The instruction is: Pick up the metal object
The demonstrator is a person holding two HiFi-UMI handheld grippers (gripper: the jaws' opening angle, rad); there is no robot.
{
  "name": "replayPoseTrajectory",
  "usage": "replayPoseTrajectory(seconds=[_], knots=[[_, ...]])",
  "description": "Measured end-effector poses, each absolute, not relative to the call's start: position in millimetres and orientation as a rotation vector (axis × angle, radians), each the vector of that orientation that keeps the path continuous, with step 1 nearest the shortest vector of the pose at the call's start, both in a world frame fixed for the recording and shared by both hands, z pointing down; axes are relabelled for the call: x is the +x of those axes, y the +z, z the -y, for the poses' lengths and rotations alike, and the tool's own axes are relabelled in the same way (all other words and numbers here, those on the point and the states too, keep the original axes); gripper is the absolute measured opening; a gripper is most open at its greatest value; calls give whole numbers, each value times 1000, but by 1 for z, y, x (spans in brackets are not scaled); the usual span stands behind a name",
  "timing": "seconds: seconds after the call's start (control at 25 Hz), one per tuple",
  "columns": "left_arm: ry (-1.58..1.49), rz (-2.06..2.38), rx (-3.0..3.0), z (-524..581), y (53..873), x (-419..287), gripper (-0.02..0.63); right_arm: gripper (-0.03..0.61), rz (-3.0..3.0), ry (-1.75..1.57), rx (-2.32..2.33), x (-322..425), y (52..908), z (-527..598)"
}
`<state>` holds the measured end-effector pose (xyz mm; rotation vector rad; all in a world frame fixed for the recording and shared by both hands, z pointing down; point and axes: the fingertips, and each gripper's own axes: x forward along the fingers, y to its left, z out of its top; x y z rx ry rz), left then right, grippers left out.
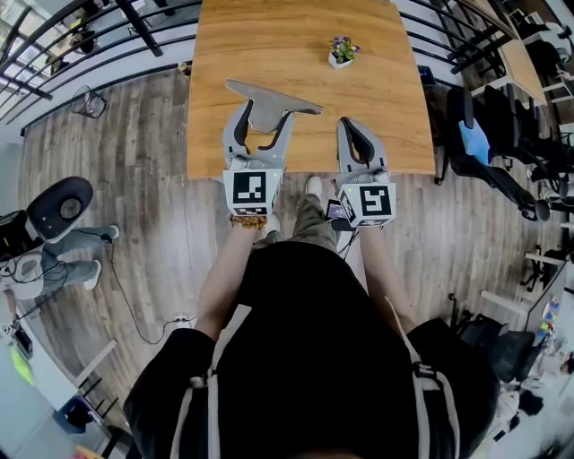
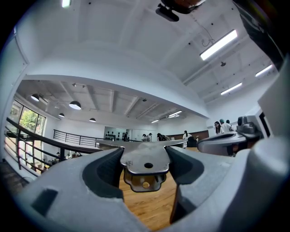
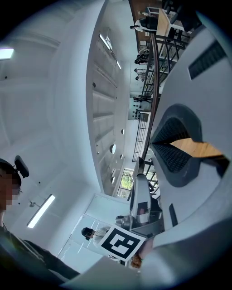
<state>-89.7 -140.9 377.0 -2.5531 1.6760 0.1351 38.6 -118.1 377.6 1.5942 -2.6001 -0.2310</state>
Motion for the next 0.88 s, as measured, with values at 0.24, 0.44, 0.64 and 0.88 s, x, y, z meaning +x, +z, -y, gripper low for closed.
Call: replayPoseTrajectory(seconds=[0.24, 0.44, 0.64, 0.88], knots=[[137, -1696, -2546, 139, 377, -89, 302, 0, 2624, -251, 1563, 38, 374, 115], [148, -1696, -2538, 136, 378, -92, 302, 0, 2620, -249, 1557, 32, 376, 114], [161, -1697, -2536, 132, 380, -93, 302, 0, 2612, -240, 1554, 27, 380, 111], [163, -1703, -2550, 130, 385, -90, 302, 0, 2629, -222, 1542, 22, 384, 110]])
